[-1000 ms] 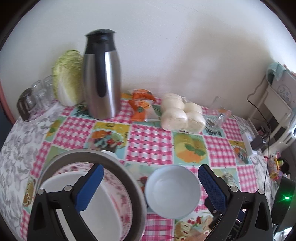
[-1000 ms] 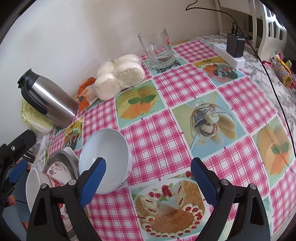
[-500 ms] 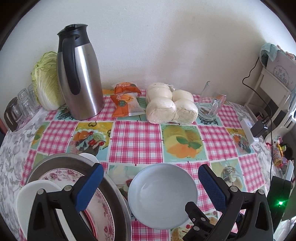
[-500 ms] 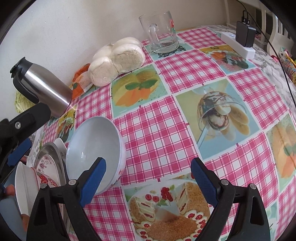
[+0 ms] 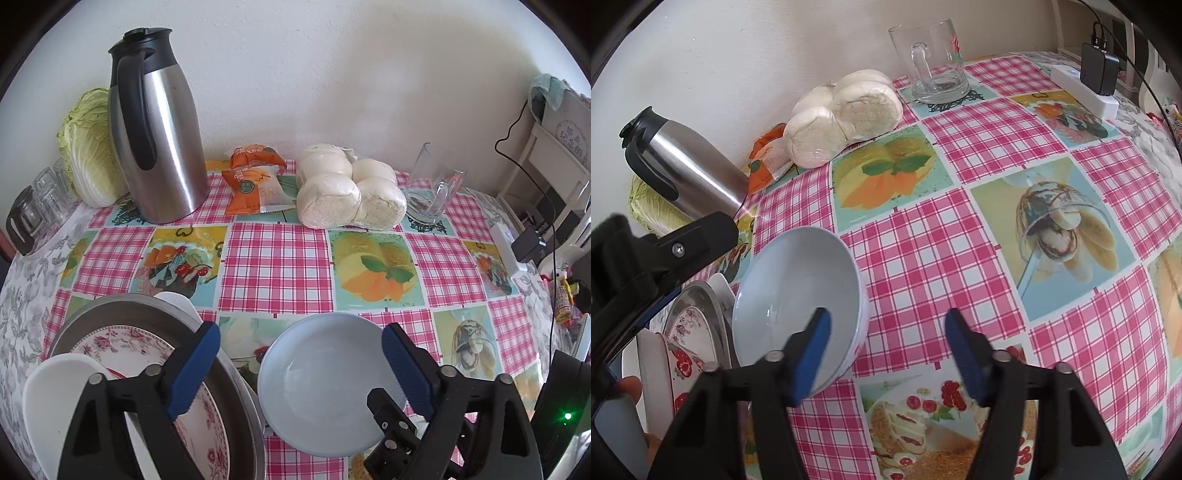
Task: Organize plates and bowls
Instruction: 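Move the right gripper over to the pale blue round bowl, then close the right gripper on the rim of the pale blue bowl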
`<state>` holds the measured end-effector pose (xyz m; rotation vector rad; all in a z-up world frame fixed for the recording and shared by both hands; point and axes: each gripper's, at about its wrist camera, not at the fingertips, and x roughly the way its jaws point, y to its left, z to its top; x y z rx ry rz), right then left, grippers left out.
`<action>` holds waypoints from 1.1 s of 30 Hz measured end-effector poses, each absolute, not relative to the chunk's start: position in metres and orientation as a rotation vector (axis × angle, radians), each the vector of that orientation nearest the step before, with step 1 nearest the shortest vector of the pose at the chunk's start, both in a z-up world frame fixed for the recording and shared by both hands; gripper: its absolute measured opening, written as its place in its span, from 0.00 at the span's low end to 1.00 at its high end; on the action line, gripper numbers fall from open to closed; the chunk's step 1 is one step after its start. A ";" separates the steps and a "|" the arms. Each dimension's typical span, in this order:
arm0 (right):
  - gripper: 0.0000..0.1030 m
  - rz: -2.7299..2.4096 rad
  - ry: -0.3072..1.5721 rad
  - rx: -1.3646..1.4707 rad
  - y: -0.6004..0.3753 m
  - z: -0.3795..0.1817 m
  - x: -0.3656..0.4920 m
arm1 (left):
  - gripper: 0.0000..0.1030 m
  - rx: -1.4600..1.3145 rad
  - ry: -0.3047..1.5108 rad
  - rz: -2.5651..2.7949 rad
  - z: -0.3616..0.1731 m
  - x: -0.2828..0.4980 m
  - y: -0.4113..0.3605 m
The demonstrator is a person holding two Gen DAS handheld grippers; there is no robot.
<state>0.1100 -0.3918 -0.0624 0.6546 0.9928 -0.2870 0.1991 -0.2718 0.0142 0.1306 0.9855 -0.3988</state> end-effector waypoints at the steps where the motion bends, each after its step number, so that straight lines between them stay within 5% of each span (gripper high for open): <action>1: 0.43 -0.278 0.992 0.662 -0.391 -0.063 0.110 | 0.86 0.135 0.984 -0.394 0.014 0.199 -0.272; 7: 0.11 -0.232 0.957 0.667 -0.386 -0.056 0.111 | 0.81 0.153 0.978 -0.378 0.013 0.199 -0.270; 15: 0.06 -0.258 0.936 0.674 -0.399 -0.050 0.104 | 0.75 0.179 0.976 -0.375 0.013 0.197 -0.272; 33: 0.06 -0.292 0.940 0.720 -0.424 -0.057 0.092 | 0.34 0.209 1.126 -0.465 -0.028 0.191 -0.299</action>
